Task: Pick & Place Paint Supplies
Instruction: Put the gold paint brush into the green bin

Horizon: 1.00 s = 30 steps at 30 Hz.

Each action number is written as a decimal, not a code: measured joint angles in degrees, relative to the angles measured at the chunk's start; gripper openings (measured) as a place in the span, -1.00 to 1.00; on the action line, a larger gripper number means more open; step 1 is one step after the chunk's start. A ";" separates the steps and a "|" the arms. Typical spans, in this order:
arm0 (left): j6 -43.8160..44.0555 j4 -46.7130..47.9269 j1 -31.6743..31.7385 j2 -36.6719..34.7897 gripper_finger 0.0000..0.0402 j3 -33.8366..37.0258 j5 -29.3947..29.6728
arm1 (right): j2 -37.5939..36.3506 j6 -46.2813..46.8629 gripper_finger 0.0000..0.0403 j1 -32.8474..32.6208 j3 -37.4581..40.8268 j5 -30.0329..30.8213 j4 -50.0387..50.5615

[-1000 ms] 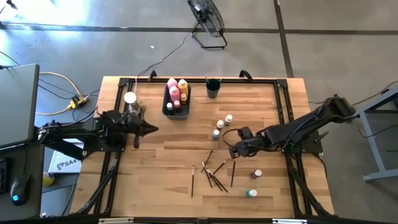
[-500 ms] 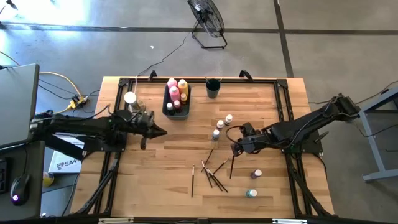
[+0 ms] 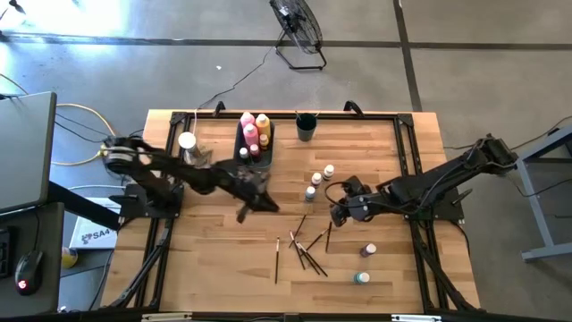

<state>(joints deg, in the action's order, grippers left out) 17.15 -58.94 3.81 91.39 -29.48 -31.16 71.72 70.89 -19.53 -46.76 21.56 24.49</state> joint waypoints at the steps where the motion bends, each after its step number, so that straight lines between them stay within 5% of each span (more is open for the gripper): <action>1: -0.01 0.20 -0.46 1.52 -0.77 -2.08 -0.68 | 0.00 -1.27 -0.99 -0.02 0.00 0.36 -1.27; 16: -6.23 23.14 -1.60 5.76 -0.35 -20.62 7.99 | 0.02 -24.75 -0.99 0.02 0.00 6.73 -17.28; 23: -7.91 23.60 -1.59 5.73 -0.06 -22.27 8.22 | 0.02 -30.81 -0.99 0.02 0.00 8.76 -20.86; 30: -5.34 21.51 -1.61 8.85 -0.01 -22.31 9.58 | 0.02 -34.55 -0.99 0.02 0.00 9.82 -23.67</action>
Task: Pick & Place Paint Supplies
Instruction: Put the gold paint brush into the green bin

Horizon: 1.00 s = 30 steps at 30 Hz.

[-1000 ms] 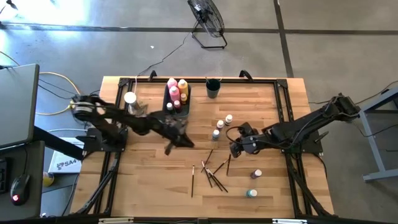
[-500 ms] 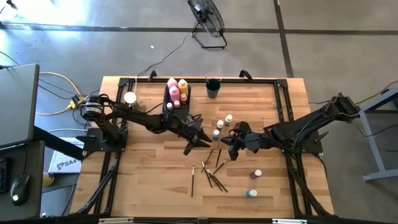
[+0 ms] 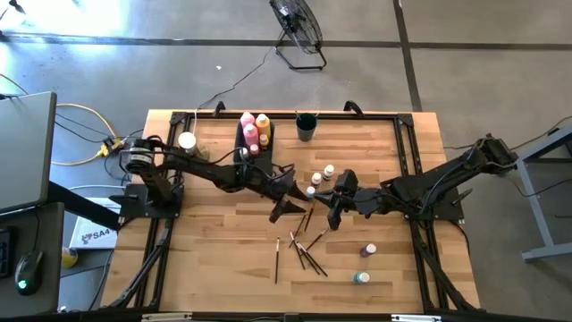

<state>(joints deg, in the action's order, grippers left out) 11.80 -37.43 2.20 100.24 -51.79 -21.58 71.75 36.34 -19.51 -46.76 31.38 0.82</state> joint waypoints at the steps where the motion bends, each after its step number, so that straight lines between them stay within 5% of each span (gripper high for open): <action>1: 0.65 -0.04 0.00 0.32 -0.01 0.04 0.21 | 0.00 -0.14 -0.99 0.00 0.00 0.04 -0.19; 18: 3.48 -9.19 -0.33 1.58 -0.01 0.00 -0.32 | 0.02 -0.44 -0.99 0.00 0.00 0.05 -0.22; 30: 3.48 -0.41 -1.51 6.29 -0.01 -9.47 -2.96 | 0.02 -0.61 -0.99 -0.02 0.00 0.19 -0.31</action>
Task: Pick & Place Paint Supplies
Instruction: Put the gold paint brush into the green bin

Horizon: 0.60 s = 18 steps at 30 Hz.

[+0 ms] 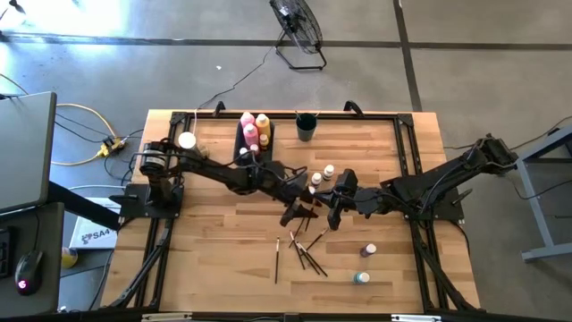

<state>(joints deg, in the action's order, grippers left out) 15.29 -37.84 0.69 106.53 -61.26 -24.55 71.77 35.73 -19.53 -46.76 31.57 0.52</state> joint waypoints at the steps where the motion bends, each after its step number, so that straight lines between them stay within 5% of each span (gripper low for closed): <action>1: -0.04 0.04 0.02 0.00 -0.01 -0.30 -0.37 | 0.00 0.02 -0.99 0.00 0.00 -0.02 0.04; 10: -1.29 -0.15 0.02 -0.82 -0.03 -0.35 -0.58 | 0.00 -0.06 -0.99 -0.02 0.00 -0.06 0.08; 18: -1.31 -0.20 0.02 -0.75 -0.42 -0.35 -0.38 | 0.00 -0.72 -0.99 -0.02 0.00 -0.02 0.08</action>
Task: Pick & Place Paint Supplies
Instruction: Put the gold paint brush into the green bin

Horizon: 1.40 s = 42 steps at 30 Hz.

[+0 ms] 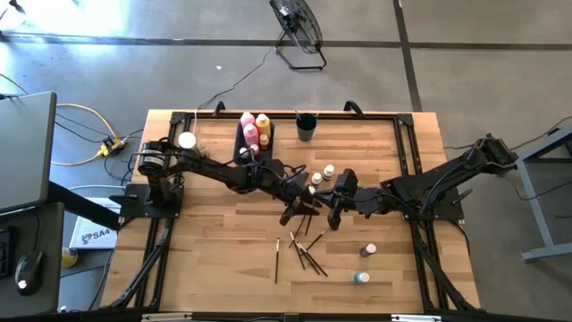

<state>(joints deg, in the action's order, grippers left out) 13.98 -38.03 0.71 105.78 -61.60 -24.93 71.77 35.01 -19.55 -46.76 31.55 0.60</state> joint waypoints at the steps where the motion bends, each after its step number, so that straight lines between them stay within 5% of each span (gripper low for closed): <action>1: 0.00 -0.02 0.00 0.00 -0.47 0.00 0.00 | 0.00 -0.20 -0.99 0.00 0.00 0.01 0.00; 12: -0.24 0.08 0.02 0.00 -0.93 0.00 0.09 | 0.00 -0.33 -0.98 -0.02 0.00 -0.50 -0.07; 28: -2.61 1.34 0.04 -0.86 -0.93 0.02 -9.54 | -2.91 -3.57 -0.90 0.00 0.00 -3.60 -5.93; 35: -8.61 12.50 1.21 -7.24 -0.93 0.09 -10.26 | -11.02 -4.54 -0.86 -0.10 0.00 -11.03 -4.17; 38: -13.34 20.34 1.20 -12.13 -0.93 0.09 -8.37 | -12.80 -5.49 -0.86 -1.20 0.00 -12.12 -2.74; 42: -22.05 31.51 1.08 -20.26 -0.93 0.09 2.34 | -13.27 -6.80 -0.86 -3.10 0.00 -8.33 1.51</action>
<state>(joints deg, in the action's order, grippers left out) -8.08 -6.53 1.79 85.52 -61.52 -22.59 58.50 28.21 -22.65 -46.76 23.22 2.11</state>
